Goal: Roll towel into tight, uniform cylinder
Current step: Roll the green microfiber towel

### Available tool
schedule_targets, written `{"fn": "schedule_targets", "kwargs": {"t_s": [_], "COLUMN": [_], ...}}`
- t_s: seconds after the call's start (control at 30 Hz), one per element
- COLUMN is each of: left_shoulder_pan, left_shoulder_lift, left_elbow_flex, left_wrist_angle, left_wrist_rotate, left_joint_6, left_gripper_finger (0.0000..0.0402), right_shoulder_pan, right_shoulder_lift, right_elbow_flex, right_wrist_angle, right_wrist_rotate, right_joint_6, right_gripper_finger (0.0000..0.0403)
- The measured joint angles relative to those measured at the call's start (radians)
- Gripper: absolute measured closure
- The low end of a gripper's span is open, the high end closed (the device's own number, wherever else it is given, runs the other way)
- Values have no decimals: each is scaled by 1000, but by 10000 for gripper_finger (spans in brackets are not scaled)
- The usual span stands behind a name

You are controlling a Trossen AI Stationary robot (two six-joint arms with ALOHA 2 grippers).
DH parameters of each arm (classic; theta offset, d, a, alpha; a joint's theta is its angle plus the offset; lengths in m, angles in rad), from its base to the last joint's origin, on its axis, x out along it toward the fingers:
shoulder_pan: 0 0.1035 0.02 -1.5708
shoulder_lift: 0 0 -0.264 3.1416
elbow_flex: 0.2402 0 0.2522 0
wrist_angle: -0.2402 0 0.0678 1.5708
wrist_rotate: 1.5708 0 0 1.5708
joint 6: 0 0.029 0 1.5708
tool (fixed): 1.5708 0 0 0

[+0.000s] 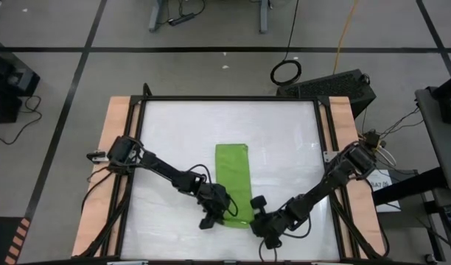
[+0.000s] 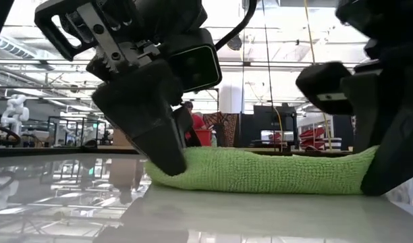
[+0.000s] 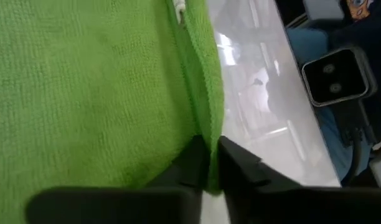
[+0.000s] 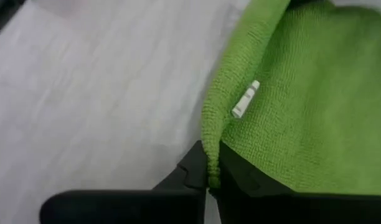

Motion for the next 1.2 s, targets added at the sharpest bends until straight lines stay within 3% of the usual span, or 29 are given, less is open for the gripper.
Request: {"fn": "schedule_targets", "kwargs": {"t_s": [0.2,0.37,0.6,0.7,0.93,1.07,1.2], "left_shoulder_pan": [-27,-93,-313,-370,-414,-438,-439], "left_shoulder_lift": [-86,-163,-140,-105,-5,21,21], "left_elbow_flex": [-1,0,0,0,5,30,37], "left_wrist_angle": [-24,-107,-123,-119,-28,-26,-36], "left_wrist_rotate": [-88,-321,-754,-895,-969,-1138,-1147], "left_joint_6": [77,180,414,460,555,610,702], "left_gripper_finger": [232,162,151,151,151,151,152], "right_shoulder_pan": [-32,-55,-78,-93,-116,-119,-119], "right_shoulder_lift": [-2,-8,-15,-16,-16,-15,-14], "right_elbow_flex": [1,0,0,-1,-2,-3,-3], "right_wrist_angle": [-1,0,4,4,17,45,56], "right_wrist_rotate": [-119,-179,-240,-277,-320,-337,-340], "right_joint_6": [77,100,118,140,186,206,223], "right_gripper_finger": [399,398,400,400,400,401,401]}}
